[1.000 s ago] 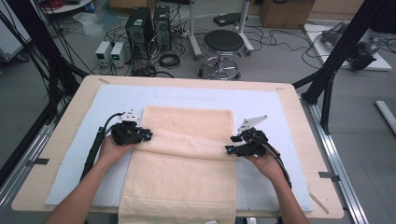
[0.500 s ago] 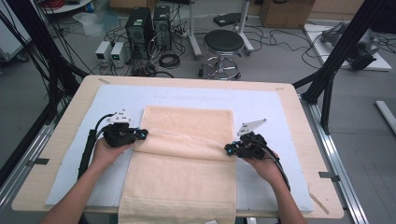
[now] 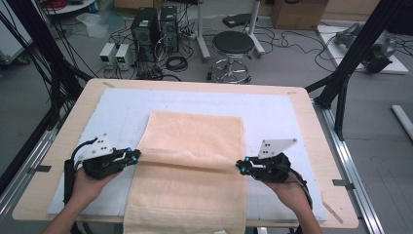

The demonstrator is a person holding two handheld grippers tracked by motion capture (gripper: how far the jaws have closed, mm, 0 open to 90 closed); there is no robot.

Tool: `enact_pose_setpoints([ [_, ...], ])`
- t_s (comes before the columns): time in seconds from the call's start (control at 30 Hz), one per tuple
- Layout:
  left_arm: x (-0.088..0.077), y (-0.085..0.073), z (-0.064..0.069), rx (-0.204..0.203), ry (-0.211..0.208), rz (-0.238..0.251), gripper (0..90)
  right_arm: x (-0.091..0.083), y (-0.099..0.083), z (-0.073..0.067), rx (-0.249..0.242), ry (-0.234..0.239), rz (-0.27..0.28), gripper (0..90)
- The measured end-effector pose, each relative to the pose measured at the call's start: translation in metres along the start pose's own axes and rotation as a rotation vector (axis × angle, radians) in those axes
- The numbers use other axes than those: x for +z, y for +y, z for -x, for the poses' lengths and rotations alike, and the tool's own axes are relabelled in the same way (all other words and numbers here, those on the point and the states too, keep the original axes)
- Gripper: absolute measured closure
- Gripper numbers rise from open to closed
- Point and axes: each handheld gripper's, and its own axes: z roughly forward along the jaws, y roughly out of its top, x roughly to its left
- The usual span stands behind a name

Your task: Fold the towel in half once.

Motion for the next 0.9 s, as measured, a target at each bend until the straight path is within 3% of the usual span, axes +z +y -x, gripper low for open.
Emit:
enact_pose_setpoints([
  [0.2,-0.030,-0.004,0.033,0.054,-0.021,-0.001,84.7,-0.019,0.002,-0.031,-0.052,0.018,0.017,83.7],
  [0.37,-0.054,-0.017,0.060,0.048,-0.057,0.010,84.4,-0.031,-0.004,-0.062,-0.079,0.081,0.032,82.5],
  [0.4,-0.056,-0.021,0.064,0.058,-0.070,-0.006,82.8,-0.032,-0.005,-0.066,-0.087,0.094,0.031,78.2],
  [0.47,-0.059,-0.029,0.067,0.046,-0.090,-0.039,71.2,-0.032,-0.008,-0.071,-0.072,0.126,0.028,65.5],
  [0.53,-0.058,-0.033,0.065,0.033,-0.085,-0.053,64.5,-0.032,-0.009,-0.068,-0.064,0.129,0.034,61.8],
  [0.67,-0.047,-0.032,0.048,-0.006,-0.062,-0.076,58.9,-0.027,-0.007,-0.054,-0.035,0.077,0.021,57.4],
  [0.8,-0.028,-0.026,0.031,-0.054,-0.036,-0.088,51.5,-0.015,-0.004,-0.029,-0.012,0.016,-0.006,53.9],
  [0.9,-0.008,-0.018,0.013,-0.075,-0.004,-0.086,49.4,-0.003,-0.003,-0.003,0.022,-0.040,-0.021,50.0],
])
